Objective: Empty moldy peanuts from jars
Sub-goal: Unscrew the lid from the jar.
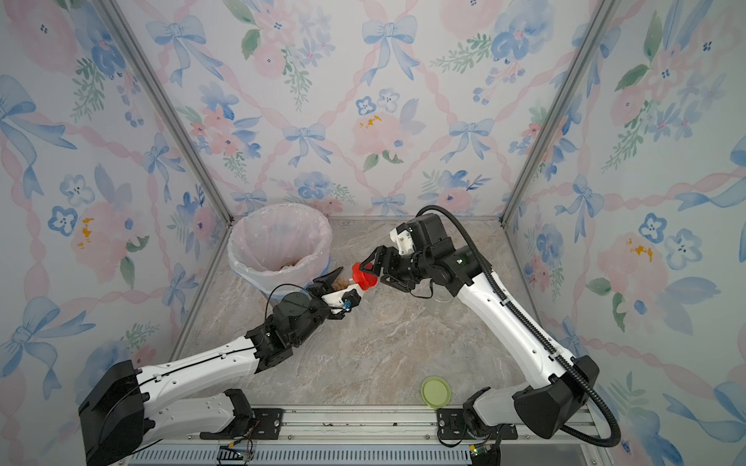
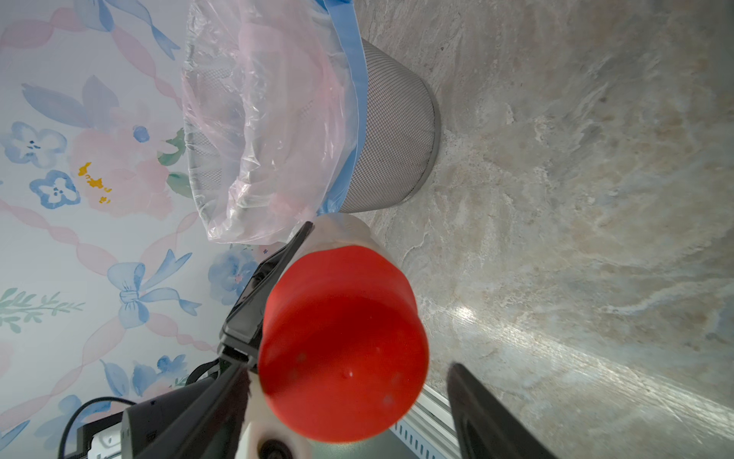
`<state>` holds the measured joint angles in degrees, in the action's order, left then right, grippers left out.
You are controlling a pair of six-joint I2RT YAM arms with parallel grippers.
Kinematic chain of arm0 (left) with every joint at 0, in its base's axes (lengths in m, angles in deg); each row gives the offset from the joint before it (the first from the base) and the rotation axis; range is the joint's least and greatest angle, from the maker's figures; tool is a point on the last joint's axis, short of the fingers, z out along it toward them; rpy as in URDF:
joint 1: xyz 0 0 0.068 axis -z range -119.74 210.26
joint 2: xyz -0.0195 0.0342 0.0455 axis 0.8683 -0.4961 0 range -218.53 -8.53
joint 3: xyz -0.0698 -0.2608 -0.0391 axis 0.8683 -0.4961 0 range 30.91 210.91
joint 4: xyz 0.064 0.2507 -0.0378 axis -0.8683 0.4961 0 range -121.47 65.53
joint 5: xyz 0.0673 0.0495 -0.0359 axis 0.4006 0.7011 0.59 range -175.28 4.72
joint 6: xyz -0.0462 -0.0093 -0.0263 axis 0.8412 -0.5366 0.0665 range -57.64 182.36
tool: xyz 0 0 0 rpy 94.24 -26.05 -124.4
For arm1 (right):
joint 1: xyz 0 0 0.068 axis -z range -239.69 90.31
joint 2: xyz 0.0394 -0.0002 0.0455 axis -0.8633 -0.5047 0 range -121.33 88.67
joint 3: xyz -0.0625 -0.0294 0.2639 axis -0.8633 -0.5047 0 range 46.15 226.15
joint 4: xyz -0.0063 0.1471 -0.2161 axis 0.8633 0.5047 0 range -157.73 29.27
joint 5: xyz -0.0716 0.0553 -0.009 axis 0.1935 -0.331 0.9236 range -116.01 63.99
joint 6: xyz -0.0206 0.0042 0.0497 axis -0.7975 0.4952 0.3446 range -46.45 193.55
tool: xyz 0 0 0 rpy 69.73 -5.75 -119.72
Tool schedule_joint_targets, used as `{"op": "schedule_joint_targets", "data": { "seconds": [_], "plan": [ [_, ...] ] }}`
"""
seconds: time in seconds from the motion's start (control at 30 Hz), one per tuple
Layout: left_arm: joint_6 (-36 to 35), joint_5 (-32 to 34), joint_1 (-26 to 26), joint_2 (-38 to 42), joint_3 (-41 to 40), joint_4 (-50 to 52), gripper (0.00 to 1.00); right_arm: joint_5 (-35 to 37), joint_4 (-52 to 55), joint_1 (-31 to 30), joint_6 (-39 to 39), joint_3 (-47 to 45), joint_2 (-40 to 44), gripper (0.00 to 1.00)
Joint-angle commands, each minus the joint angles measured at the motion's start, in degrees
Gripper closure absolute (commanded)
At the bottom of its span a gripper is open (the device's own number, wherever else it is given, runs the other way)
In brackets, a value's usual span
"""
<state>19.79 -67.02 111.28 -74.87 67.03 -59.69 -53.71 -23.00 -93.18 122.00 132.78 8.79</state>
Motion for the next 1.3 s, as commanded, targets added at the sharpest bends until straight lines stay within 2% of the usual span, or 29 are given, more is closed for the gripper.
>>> {"op": "schedule_joint_targets", "data": {
  "seconds": [0.0,0.43,0.67,0.77,0.83,0.9,1.03,1.1,1.27],
  "plan": [
    [-0.7,0.8,0.4,-0.2,1.5,-2.3,1.00,1.0,-1.4,-1.3,0.4,0.6,-0.6,0.19],
    [-1.3,1.2,0.4,-1.2,2.1,-2.3,1.00,0.7,-2.3,-2.1,0.3,-0.7,-1.6,0.22],
    [-1.2,0.9,0.6,-1.1,2.4,-2.3,1.00,0.8,-3.0,-2.1,-0.6,-1.7,-2.3,0.29],
    [-0.3,0.2,0.6,-0.7,2.4,-2.3,1.00,-0.2,-3.5,-1.9,-1.5,-2.1,-2.7,0.37],
    [1.5,-2.7,0.3,0.4,1.8,-2.4,1.00,-0.4,-1.8,-1.8,-7.1,-0.4,-3.1,0.42],
    [4.4,-8.0,-0.4,1.9,1.2,-2.5,1.00,-1.3,4.5,-1.0,-17.2,3.6,-5.4,0.49],
    [12.2,-23.7,-3.2,4.7,-0.5,-3.2,1.00,-11.5,14.3,2.1,-38.9,8.6,-8.6,0.47],
    [15.1,-28.5,-4.1,4.7,-0.8,-3.2,1.00,-10.4,15.8,3.9,-46.3,9.1,-8.5,0.46],
    [15.7,-28.8,-4.3,4.0,-1.3,-3.2,1.00,-13.9,21.4,7.8,-61.4,12.0,-9.4,0.47]
  ]
}}
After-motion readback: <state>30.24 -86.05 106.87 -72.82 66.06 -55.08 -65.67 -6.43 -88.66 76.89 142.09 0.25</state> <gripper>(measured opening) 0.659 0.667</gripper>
